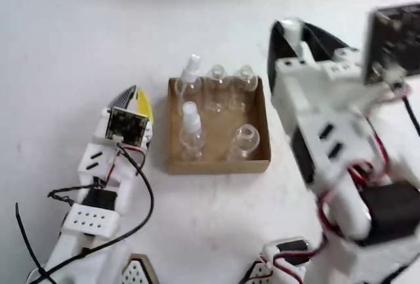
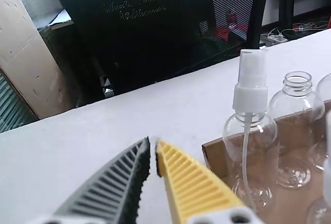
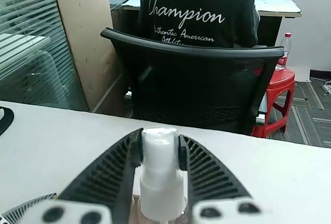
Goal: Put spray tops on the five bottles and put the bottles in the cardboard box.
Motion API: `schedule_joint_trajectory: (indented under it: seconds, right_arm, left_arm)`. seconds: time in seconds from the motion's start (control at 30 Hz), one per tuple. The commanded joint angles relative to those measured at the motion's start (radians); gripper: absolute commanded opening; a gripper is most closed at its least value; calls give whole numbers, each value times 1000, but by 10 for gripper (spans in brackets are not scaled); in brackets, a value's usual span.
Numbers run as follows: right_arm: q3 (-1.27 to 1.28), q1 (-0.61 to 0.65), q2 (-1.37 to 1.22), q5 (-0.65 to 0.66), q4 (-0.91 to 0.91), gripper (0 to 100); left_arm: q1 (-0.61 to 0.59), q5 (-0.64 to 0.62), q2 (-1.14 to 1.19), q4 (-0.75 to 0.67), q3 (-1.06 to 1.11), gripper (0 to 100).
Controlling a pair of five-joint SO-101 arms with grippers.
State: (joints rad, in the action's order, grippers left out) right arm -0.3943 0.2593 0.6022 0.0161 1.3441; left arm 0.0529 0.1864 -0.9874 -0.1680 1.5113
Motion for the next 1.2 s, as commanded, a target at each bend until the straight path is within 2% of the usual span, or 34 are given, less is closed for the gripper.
schedule_joint_trajectory:
  seconds: [0.0,0.23,0.37,0.53,0.9,1.1,1.17]
  right_arm:
    - [255,12,12,-12,-265,16]
    - [700,30,12,-12,-871,16]
    - [773,90,12,-31,-1130,15]
    - [773,116,1,-230,-1196,15]
    - [819,76,25,-238,-1210,15]
    - [947,94,208,-238,-1216,15]
    - [985,87,246,-238,-1279,15]
  left_arm:
    - [2,8,2,-23,-46,24]
    - [2,8,2,-26,-46,24]
    - [2,8,2,-26,-46,24]
    - [2,9,4,-26,-46,24]
    - [2,9,4,-26,-46,24]
    - [2,9,4,-26,-46,24]
    - [2,9,4,-26,-46,24]
